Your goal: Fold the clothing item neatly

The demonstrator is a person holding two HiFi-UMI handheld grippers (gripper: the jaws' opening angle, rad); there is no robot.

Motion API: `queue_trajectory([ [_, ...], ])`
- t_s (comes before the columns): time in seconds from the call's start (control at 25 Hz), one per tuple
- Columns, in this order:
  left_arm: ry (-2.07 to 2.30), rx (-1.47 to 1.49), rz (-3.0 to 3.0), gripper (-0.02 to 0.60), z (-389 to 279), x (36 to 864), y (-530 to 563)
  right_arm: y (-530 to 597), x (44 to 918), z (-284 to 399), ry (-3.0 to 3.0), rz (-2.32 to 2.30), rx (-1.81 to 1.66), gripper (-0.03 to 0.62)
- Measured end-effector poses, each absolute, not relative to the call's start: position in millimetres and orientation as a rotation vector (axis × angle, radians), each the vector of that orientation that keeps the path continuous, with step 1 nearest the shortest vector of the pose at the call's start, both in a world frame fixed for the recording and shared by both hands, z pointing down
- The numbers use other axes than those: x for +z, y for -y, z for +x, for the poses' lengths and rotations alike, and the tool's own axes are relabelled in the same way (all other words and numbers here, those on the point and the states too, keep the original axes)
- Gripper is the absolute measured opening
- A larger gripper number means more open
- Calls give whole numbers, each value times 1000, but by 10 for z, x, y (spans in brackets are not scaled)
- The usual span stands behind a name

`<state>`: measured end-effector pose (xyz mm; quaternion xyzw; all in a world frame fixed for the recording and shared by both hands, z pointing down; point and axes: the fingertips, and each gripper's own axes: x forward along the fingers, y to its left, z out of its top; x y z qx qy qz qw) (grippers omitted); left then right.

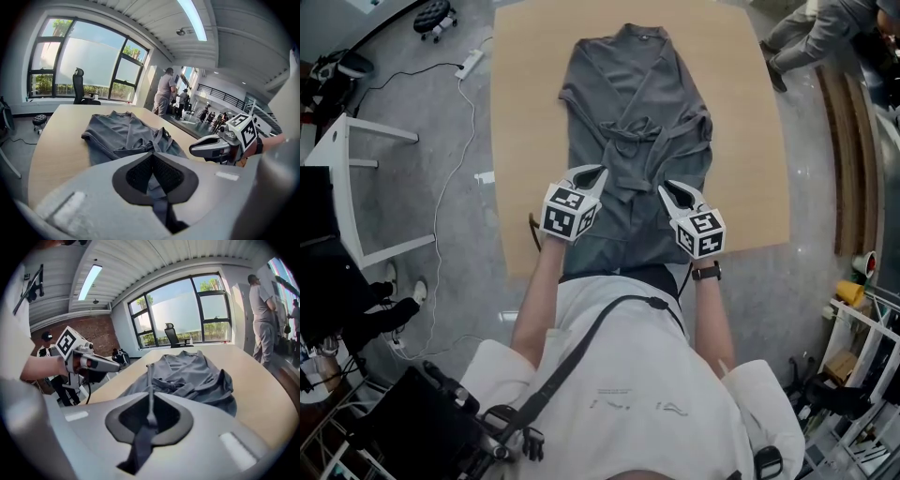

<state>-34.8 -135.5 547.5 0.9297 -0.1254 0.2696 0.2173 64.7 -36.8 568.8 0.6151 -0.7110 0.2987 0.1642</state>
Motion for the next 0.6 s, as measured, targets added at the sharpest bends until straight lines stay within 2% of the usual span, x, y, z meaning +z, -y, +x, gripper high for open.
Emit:
queue_trajectory([
  [0.04, 335, 743, 2582, 5, -363, 5448, 1281, 369, 5623, 576, 2045, 1772, 851, 7],
  [0.08, 324, 743, 2592, 5, -380, 5426, 1211, 372, 5562, 497, 2064, 1790, 861, 2],
  [0.28, 295, 736, 2652, 5, -400, 5316, 875, 266, 5362, 180, 2137, 1816, 814, 5],
  [0.6, 371, 734, 2665, 5, -527, 5222, 156, -359, 5274, 66, 2211, 1815, 784, 5],
])
